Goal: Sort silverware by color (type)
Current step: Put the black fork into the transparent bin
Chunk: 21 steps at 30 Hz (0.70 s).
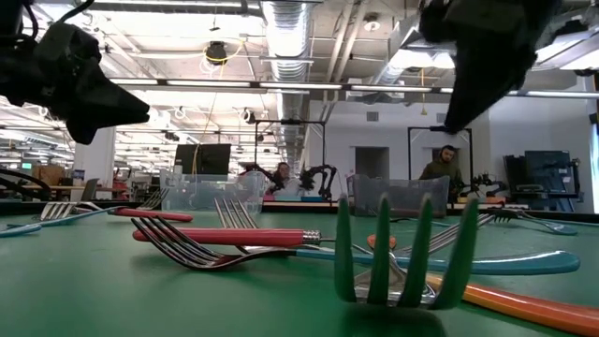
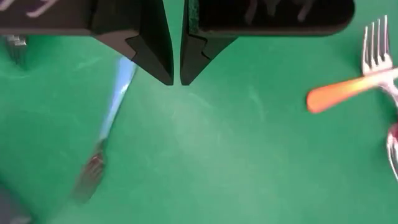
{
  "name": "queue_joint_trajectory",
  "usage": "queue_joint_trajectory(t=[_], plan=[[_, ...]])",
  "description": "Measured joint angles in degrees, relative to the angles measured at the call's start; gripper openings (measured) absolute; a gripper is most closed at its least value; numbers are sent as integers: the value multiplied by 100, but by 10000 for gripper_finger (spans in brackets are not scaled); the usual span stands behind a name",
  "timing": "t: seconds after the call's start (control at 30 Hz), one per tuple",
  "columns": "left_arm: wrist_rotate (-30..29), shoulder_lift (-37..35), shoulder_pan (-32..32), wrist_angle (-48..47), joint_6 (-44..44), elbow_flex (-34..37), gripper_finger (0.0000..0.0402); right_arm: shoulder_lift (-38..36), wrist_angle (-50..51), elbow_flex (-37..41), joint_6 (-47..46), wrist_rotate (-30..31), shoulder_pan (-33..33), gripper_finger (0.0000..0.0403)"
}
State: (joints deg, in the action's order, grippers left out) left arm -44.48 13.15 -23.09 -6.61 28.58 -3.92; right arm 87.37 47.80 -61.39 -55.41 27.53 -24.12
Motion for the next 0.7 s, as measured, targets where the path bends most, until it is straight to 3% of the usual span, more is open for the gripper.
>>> queue_joint_trajectory(t=[0.1, 0.17, 0.27, 0.47, 0.57, 0.7], plan=[[29, 46, -2, 179, -91, 9, 98, 217, -226, 11, 458, -1299, 260, 55], [-66, 33, -2, 244, -94, 9, 98, 306, -320, 7, 685, -1663, 376, 52], [-148, 33, 0, 305, -272, 9, 98, 399, -381, -4, 727, -1462, 476, 41], [-152, 33, 0, 401, -901, 9, 98, 313, 608, 3, 94, -980, 592, 27], [-339, 35, -2, 350, -713, 9, 98, 345, 1047, 59, -7, -959, 586, 49], [-370, 35, 0, 353, -689, 9, 98, 354, 1066, 117, -23, -1075, 536, 110]])
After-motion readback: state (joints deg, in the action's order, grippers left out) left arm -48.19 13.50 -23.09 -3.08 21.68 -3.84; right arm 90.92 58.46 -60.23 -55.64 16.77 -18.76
